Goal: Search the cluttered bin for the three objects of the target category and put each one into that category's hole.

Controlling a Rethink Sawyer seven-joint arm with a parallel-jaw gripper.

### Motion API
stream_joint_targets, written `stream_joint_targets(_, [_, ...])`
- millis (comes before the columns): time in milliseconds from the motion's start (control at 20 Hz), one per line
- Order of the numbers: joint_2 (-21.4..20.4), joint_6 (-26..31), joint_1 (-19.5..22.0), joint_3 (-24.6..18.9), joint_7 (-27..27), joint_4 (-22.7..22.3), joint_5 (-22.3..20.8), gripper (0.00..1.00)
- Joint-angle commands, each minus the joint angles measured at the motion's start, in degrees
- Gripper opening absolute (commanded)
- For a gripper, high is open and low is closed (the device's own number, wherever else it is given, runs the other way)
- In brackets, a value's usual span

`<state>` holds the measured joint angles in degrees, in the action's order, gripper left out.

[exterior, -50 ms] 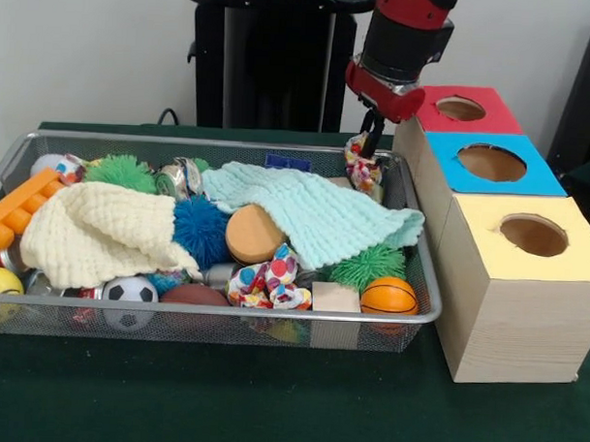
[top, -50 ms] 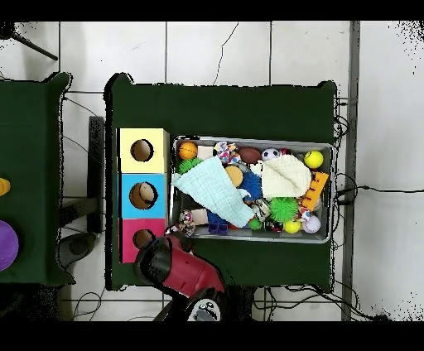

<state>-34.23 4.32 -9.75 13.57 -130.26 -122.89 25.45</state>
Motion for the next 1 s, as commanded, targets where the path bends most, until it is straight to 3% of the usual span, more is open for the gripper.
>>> stream_joint_targets(50, [-4.23,-0.33,2.29,-1.71,-4.54,6.39,-2.14,0.0])
stream_joint_targets(200, [-3.35,-2.7,4.39,-4.14,-4.86,5.35,-3.47,0.0])
stream_joint_targets(400, [-2.75,-4.18,4.6,-4.04,-5.1,5.49,-4.73,0.0])
stream_joint_targets(450, [-2.62,-4.51,4.64,-4.03,-5.21,5.52,-4.99,1.0])
stream_joint_targets(1000, [-2.64,-2.07,2.85,-1.3,-5.1,7.52,-4.77,1.0])
